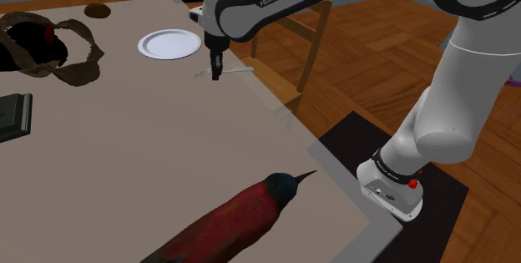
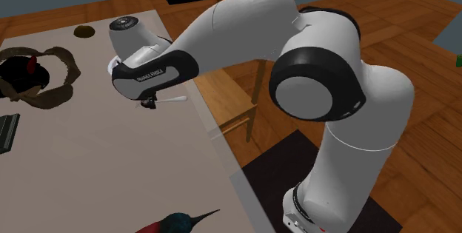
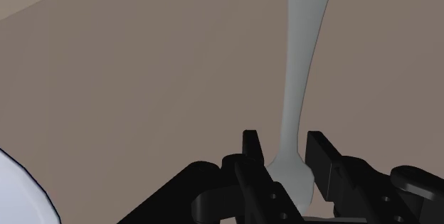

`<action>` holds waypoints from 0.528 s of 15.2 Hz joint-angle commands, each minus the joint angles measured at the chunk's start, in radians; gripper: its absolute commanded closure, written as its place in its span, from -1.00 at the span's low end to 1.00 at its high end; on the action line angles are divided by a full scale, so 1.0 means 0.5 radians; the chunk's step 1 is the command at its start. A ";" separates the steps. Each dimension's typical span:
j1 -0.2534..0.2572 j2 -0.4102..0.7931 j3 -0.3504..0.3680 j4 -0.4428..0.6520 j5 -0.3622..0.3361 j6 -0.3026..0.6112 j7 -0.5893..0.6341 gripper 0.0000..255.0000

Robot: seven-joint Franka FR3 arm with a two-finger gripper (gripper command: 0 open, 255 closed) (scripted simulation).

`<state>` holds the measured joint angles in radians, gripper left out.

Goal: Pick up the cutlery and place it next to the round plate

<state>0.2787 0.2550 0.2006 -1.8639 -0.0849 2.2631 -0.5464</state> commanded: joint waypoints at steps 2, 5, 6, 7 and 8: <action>-0.007 0.219 -0.024 0.330 -0.028 -0.111 -0.037 1.00; -0.002 0.465 -0.044 0.707 -0.052 -0.244 -0.072 1.00; 0.002 0.553 -0.051 0.847 -0.058 -0.296 -0.085 1.00; 0.006 0.647 -0.058 0.999 -0.065 -0.354 -0.098 1.00; 0.015 0.777 -0.066 1.213 -0.072 -0.438 -0.117 1.00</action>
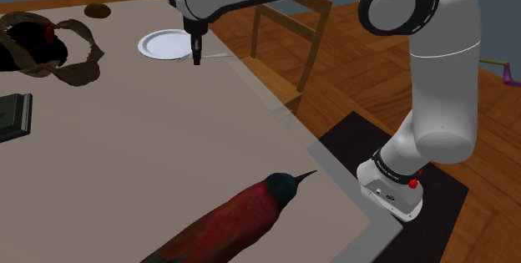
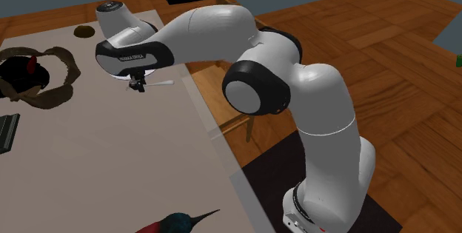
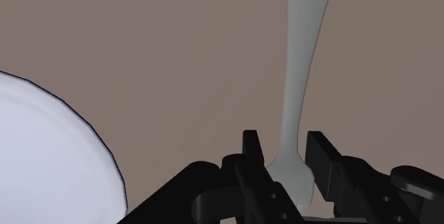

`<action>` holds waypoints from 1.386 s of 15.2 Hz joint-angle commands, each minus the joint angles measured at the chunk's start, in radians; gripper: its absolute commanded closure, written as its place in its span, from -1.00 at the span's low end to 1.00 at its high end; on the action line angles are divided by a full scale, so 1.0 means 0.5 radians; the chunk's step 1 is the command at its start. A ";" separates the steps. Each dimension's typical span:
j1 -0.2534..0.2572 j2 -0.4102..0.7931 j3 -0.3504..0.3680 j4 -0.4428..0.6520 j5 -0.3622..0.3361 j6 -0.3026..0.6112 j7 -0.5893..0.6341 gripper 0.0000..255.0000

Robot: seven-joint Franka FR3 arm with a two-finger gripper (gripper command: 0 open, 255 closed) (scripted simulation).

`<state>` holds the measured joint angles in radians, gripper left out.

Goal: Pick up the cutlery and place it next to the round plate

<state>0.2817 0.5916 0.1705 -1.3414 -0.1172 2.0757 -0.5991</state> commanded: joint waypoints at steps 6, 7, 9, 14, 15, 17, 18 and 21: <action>0.007 0.143 -0.013 0.070 -0.016 0.074 -0.003 1.00; 0.007 0.151 -0.014 0.056 -0.018 0.096 -0.002 1.00; 0.007 0.169 -0.016 0.030 -0.022 0.139 0.001 1.00; 0.009 0.220 -0.023 -0.022 -0.031 0.241 0.009 1.00; 0.009 0.231 -0.025 -0.031 -0.034 0.261 0.010 1.00; 0.010 0.249 -0.027 -0.045 -0.037 0.293 0.013 1.00; 0.010 0.249 -0.027 -0.044 -0.037 0.293 0.013 1.00; 0.010 0.250 -0.027 -0.044 -0.037 0.293 0.013 1.00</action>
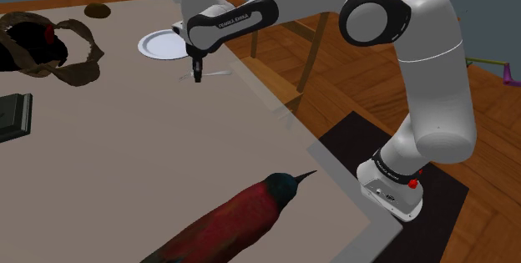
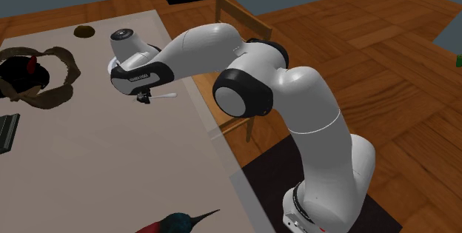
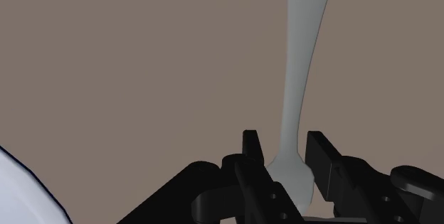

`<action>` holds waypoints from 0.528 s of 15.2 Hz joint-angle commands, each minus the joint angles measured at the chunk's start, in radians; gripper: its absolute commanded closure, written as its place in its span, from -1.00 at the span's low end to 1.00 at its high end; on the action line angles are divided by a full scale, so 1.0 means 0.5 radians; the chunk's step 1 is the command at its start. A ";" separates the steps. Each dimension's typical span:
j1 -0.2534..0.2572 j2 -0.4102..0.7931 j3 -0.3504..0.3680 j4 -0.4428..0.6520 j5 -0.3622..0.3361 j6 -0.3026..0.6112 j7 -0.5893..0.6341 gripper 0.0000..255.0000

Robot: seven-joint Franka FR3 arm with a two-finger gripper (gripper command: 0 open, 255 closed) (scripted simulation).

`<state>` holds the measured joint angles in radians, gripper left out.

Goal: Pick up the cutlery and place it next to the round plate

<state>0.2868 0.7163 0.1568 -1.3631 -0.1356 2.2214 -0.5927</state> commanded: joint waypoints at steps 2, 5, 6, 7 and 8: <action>0.000 0.000 0.000 -0.001 0.000 0.002 0.000 1.00; 0.000 0.000 0.000 0.000 0.000 0.002 0.000 -1.00; 0.000 0.000 0.000 0.000 0.000 0.001 0.000 -1.00; 0.000 0.000 0.000 0.000 0.000 0.001 0.000 -1.00; 0.000 0.000 0.000 0.000 0.000 0.001 0.000 -1.00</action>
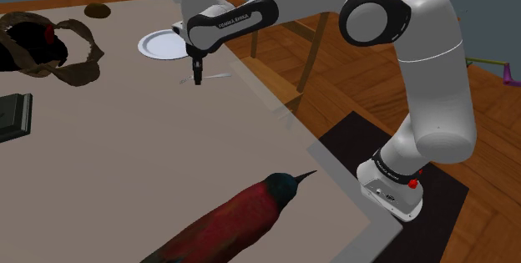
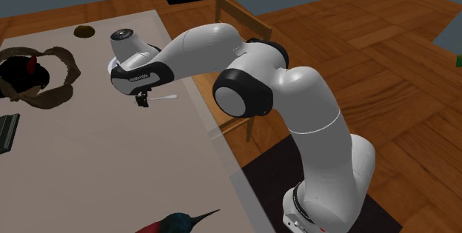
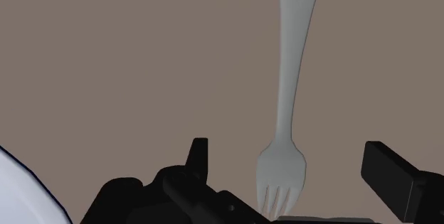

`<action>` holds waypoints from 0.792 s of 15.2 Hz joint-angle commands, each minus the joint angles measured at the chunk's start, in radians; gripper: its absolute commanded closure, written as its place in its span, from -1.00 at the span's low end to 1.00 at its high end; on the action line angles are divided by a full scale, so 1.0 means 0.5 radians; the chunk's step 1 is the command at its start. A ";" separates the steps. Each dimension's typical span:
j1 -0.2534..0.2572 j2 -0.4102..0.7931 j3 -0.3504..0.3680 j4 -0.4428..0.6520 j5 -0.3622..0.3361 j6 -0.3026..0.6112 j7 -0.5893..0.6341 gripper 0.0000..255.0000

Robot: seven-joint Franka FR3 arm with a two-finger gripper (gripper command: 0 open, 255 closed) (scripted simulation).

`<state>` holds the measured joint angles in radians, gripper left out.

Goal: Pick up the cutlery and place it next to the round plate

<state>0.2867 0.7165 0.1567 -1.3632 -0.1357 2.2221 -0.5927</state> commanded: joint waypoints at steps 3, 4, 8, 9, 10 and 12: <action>-0.007 -0.085 0.009 -0.007 0.012 -0.077 -0.006 -1.00; -0.010 -0.125 0.013 -0.006 0.017 -0.119 -0.009 -1.00; -0.012 -0.155 0.016 -0.002 0.022 -0.152 -0.011 -1.00; -0.012 -0.155 0.016 -0.002 0.022 -0.152 -0.011 -1.00; -0.012 -0.155 0.016 -0.002 0.022 -0.152 -0.011 -1.00; -0.012 -0.155 0.016 -0.002 0.022 -0.152 -0.011 -1.00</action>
<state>0.2810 0.6391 0.1649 -1.3642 -0.1247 2.1462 -0.5982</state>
